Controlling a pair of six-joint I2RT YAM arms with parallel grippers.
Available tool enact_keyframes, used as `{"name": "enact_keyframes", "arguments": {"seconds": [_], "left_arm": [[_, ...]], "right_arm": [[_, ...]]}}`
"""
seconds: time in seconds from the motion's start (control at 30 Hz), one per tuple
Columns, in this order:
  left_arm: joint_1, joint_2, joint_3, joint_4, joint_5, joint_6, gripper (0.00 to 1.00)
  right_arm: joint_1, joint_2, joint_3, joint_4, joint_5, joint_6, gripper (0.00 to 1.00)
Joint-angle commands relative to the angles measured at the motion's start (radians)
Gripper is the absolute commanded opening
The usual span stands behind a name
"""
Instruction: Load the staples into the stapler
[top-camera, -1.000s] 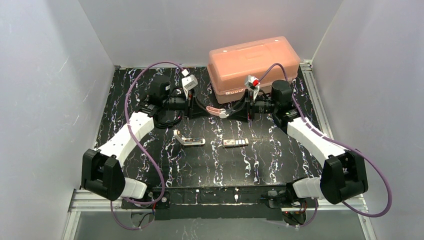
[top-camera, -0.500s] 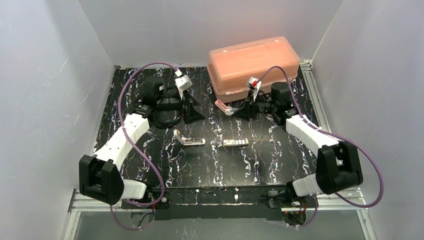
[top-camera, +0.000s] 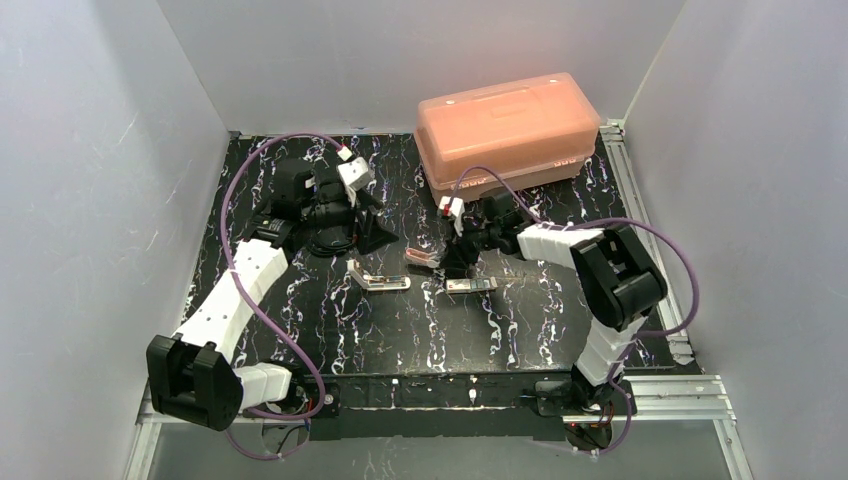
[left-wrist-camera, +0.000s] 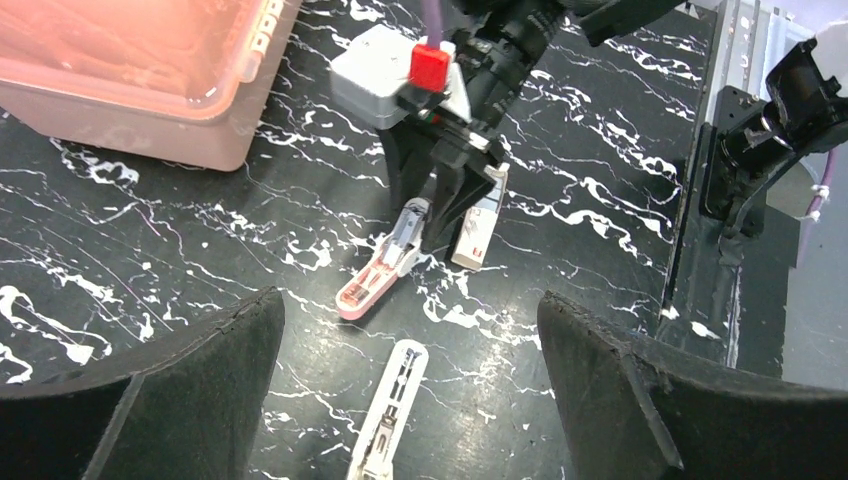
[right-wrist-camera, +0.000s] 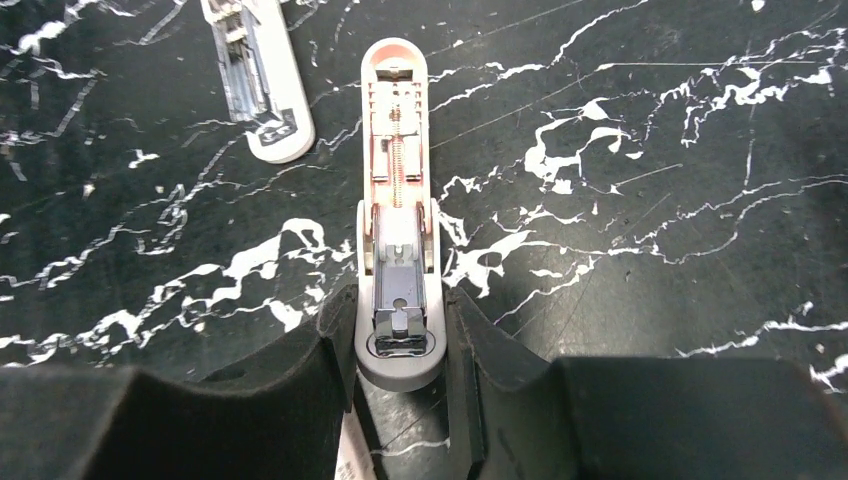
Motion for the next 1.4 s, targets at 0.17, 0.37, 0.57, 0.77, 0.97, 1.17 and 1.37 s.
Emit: {"name": "enact_keyframes", "arguments": {"seconds": [0.17, 0.37, 0.57, 0.77, 0.97, 1.17, 1.37], "left_arm": [[0.003, -0.034, -0.009, -0.068, 0.026, 0.069, 0.96], [0.002, -0.033, -0.013, -0.074, 0.032, 0.082, 0.96], [0.002, -0.029, -0.022, -0.050, 0.031, 0.069, 0.96], [0.002, -0.024, -0.013, -0.064, 0.033, 0.079, 0.96], [0.002, -0.024, -0.009, -0.083, 0.025, 0.094, 0.98], [0.002, -0.028, 0.002, -0.110, -0.026, 0.106, 0.99], [0.003, -0.028, -0.007, -0.108, -0.076, 0.102, 0.98]], "right_arm": [[0.041, 0.101, 0.087, 0.015, 0.045, -0.101, 0.06], [0.041, 0.110, 0.074, -0.018, 0.056, -0.145, 0.24], [0.026, 0.111, 0.073, -0.067, 0.051, -0.176, 0.39], [0.011, 0.110, 0.095, -0.139, 0.050, -0.204, 0.52], [-0.009, 0.080, 0.120, -0.184, 0.081, -0.203, 0.61], [-0.033, -0.021, 0.105, -0.253, 0.193, -0.132, 0.68], [-0.034, -0.176, 0.028, -0.318, 0.274, -0.032, 0.68]]}}
